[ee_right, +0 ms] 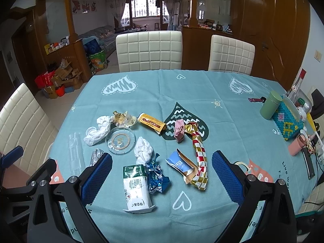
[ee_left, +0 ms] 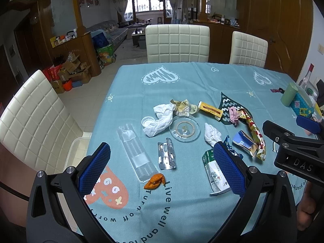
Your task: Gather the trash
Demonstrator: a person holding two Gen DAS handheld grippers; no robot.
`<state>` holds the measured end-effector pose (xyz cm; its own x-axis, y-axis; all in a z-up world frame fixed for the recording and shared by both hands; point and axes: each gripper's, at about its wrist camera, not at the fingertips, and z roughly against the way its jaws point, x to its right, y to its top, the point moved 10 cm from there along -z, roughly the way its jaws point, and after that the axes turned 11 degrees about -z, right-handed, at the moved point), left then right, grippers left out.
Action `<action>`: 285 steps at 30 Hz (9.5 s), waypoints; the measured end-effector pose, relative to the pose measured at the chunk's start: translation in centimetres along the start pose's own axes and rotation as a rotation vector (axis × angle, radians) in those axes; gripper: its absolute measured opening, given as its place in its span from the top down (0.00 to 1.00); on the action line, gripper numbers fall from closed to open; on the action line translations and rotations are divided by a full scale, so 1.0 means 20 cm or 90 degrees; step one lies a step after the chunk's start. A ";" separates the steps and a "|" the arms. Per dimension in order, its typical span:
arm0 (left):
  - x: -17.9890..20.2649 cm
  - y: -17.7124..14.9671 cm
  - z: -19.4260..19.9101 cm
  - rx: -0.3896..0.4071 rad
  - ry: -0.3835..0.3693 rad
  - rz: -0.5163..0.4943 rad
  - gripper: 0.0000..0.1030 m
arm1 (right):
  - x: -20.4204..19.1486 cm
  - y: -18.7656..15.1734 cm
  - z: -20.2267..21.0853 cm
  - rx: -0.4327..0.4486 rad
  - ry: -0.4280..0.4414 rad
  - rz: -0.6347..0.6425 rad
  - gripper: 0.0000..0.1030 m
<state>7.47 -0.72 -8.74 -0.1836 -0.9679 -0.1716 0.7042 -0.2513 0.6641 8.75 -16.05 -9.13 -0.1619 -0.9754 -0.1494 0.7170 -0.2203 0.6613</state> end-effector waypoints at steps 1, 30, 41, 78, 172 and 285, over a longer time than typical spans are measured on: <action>0.00 0.00 0.00 0.000 0.000 0.000 0.03 | 0.00 0.00 0.00 0.000 0.000 0.000 0.07; 0.00 0.00 0.03 0.002 0.000 0.001 0.03 | -0.01 0.01 0.04 0.004 -0.002 -0.003 0.07; 0.00 0.00 0.03 0.003 -0.001 0.002 0.03 | -0.01 0.00 0.04 0.003 -0.002 -0.004 0.07; -0.18 -0.32 -0.44 -0.118 0.072 0.084 0.03 | 0.04 -0.30 -0.39 -0.081 0.021 0.025 0.07; -1.63 -0.77 -0.27 -0.095 0.423 0.290 0.10 | -2.00 -0.61 -0.74 -0.176 0.420 0.486 0.50; -0.25 -0.42 -0.93 -0.190 -0.032 -0.011 0.49 | -0.50 -0.41 -0.80 -0.147 0.160 0.175 0.76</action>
<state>15.14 6.29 -27.01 -0.2251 -0.9642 -0.1400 0.8696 -0.2636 0.4175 15.30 -4.45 -24.87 0.2063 -0.9611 -0.1839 0.8478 0.0817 0.5239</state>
